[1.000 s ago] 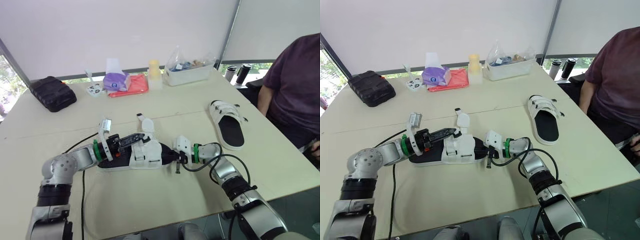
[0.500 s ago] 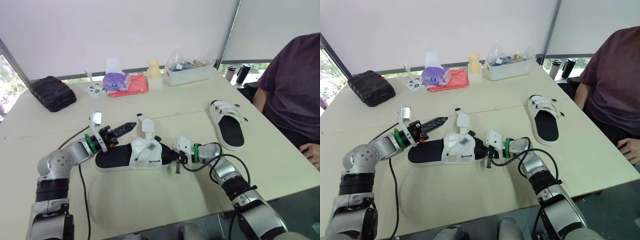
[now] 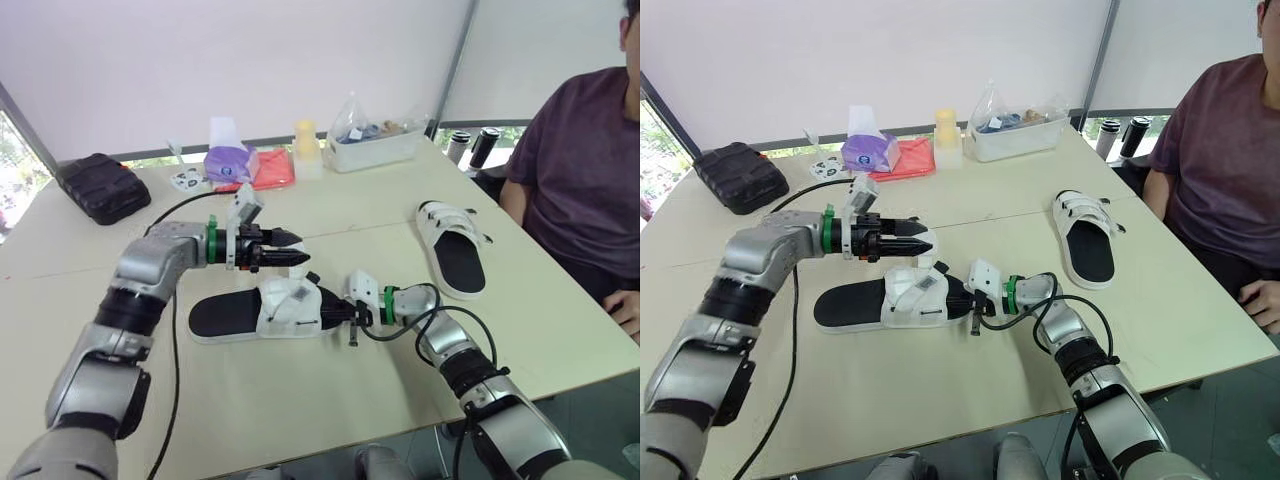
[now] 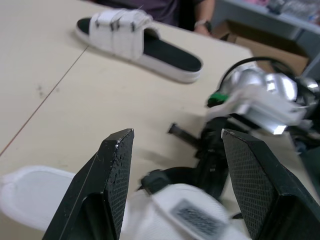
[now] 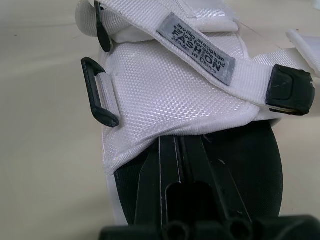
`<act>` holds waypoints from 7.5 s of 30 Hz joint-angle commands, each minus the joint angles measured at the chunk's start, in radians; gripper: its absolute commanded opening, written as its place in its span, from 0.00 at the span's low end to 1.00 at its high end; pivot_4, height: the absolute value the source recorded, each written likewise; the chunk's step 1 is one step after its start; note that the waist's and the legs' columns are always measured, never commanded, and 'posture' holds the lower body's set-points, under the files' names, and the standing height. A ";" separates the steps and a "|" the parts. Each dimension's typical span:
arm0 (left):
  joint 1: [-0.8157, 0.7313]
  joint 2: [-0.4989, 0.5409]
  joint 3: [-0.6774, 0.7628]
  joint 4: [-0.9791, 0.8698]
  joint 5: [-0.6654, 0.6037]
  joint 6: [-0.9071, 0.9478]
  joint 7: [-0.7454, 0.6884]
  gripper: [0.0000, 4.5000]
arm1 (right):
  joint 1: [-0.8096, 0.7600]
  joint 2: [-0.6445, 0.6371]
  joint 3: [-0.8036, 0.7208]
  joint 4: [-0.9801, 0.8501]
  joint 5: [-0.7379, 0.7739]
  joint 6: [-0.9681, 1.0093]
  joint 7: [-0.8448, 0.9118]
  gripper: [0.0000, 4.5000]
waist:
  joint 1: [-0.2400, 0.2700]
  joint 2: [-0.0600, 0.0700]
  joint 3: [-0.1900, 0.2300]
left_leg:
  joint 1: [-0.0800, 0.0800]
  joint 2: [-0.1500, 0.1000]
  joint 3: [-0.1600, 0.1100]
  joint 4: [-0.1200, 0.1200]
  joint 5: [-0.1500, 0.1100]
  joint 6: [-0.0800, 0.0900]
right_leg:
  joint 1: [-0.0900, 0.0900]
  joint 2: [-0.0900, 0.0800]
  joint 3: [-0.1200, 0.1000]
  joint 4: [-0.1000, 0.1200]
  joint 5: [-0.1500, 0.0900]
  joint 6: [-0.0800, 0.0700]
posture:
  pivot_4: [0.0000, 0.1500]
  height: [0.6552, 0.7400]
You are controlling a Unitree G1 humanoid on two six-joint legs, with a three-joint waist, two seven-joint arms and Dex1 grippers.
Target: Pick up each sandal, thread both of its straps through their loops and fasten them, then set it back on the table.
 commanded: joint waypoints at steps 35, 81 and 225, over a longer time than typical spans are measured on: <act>-0.246 -0.166 0.100 0.570 0.294 -0.237 -0.256 0.01 | 0.050 0.013 0.067 0.110 -0.099 0.046 -0.039 0.00 | -0.014 0.000 0.000 | -0.002 0.003 -0.001 0.000 0.000 0.000 | -0.003 0.003 0.000 0.001 0.000 0.000 | 1.00 1.00; -0.250 -0.189 0.059 0.606 0.417 -0.269 -0.332 0.00 | 0.064 0.021 0.070 0.102 -0.101 0.048 -0.052 0.00 | -0.022 0.000 0.000 | -0.001 0.003 -0.001 0.000 0.000 0.000 | -0.003 0.003 0.000 0.002 0.000 -0.001 | 1.00 1.00; -0.198 -0.258 0.695 0.726 -0.013 0.075 0.763 0.87 | 0.046 0.067 0.069 0.196 -0.125 -0.003 -0.078 0.00 | -0.024 -0.004 -0.005 | 0.010 0.007 -0.001 -0.002 -0.001 -0.001 | 0.004 0.009 0.001 0.004 0.004 -0.006 | 1.00 1.00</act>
